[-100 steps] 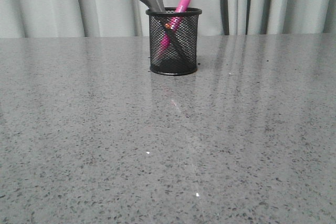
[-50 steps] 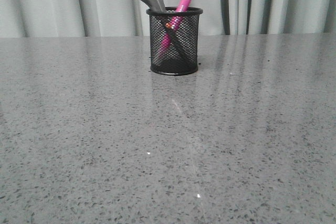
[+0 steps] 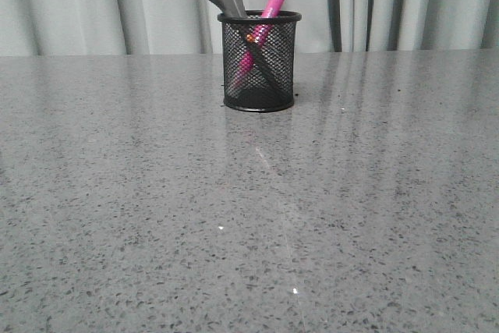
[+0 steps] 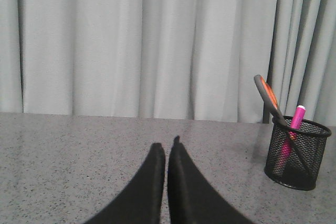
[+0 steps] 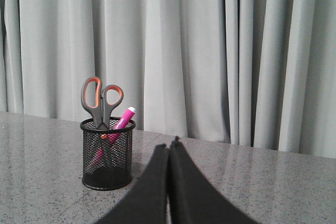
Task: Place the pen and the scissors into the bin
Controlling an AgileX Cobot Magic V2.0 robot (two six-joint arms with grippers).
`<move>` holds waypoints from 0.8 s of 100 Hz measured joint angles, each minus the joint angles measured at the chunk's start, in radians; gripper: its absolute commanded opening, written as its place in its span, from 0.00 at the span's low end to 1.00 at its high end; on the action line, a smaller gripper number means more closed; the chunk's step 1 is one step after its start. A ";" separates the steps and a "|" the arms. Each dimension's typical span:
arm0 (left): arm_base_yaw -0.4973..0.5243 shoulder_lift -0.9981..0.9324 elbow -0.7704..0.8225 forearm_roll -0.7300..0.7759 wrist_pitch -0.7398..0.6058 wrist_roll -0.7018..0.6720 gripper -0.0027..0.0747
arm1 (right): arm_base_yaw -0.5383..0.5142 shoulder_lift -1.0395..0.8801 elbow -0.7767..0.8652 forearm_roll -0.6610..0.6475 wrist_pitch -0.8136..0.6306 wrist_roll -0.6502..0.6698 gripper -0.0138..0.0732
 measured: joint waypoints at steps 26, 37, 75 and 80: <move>0.002 0.000 0.000 0.216 -0.053 -0.211 0.01 | 0.000 0.000 0.000 0.000 -0.001 0.000 0.08; 0.030 0.000 0.005 0.693 -0.070 -0.672 0.01 | 0.000 0.000 0.000 0.000 -0.001 0.000 0.08; 0.322 0.000 0.054 1.402 0.206 -1.399 0.01 | 0.000 0.000 0.000 0.000 -0.001 0.000 0.08; 0.327 0.000 0.066 1.432 0.216 -1.419 0.01 | 0.000 0.000 0.000 0.000 -0.001 0.000 0.08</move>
